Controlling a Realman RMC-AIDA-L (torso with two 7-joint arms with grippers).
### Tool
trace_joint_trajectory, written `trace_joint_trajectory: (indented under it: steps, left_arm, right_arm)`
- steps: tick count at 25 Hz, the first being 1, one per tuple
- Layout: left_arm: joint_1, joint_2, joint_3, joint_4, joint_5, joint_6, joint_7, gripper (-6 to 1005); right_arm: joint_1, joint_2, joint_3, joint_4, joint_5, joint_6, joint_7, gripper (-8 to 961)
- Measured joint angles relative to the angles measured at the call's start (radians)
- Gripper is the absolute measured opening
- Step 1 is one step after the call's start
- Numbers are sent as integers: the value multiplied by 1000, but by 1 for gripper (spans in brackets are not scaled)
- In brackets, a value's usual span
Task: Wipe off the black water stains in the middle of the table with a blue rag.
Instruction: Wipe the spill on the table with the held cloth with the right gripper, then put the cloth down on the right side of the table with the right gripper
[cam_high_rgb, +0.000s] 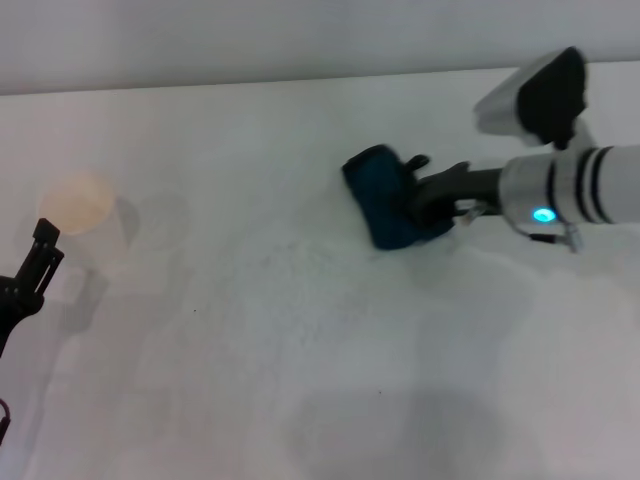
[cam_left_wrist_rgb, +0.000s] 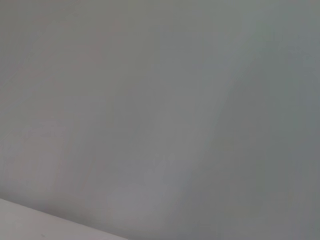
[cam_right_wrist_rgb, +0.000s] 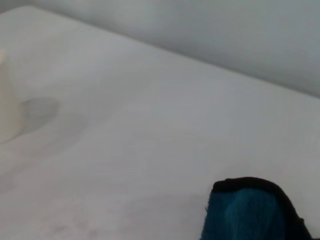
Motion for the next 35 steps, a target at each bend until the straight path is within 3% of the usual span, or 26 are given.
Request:
trace_joint_trajectory:
  steps: [5, 7, 10, 15, 19, 23, 28, 35]
  left_arm:
    - [-4, 0, 2, 2, 1, 0, 0, 887]
    - [-5, 0, 2, 2, 1, 1, 0, 887]
    - [-5, 0, 0, 2, 1, 3, 0, 887]
    - [-5, 0, -5, 2, 0, 3, 0, 887]
    - [-7, 0, -5, 2, -5, 3, 0, 888]
    - [-9, -2, -5, 2, -5, 3, 0, 888]
    - [-9, -2, -5, 2, -3, 3, 0, 887]
    - [-8, -2, -5, 4, -5, 25, -1, 888]
  right_arm:
    - [-27, -4, 129, 0, -28, 52, 1, 89]
    - [-28, 2, 130, 1, -28, 76, 1, 88]
    - [-26, 13, 72, 7, -8, 117, 0, 88]
    - [-21, 15, -155, 4, 144, 155, 2, 88]
    - [-29, 19, -189, -1, 195, 188, -8, 87]
    - [-35, 15, -180, -1, 199, 113, -9, 87]
    - [-33, 2, -69, 9, 159, 27, -21, 92]
    - [-87, -14, 185, -18, 50, 83, -27, 102]
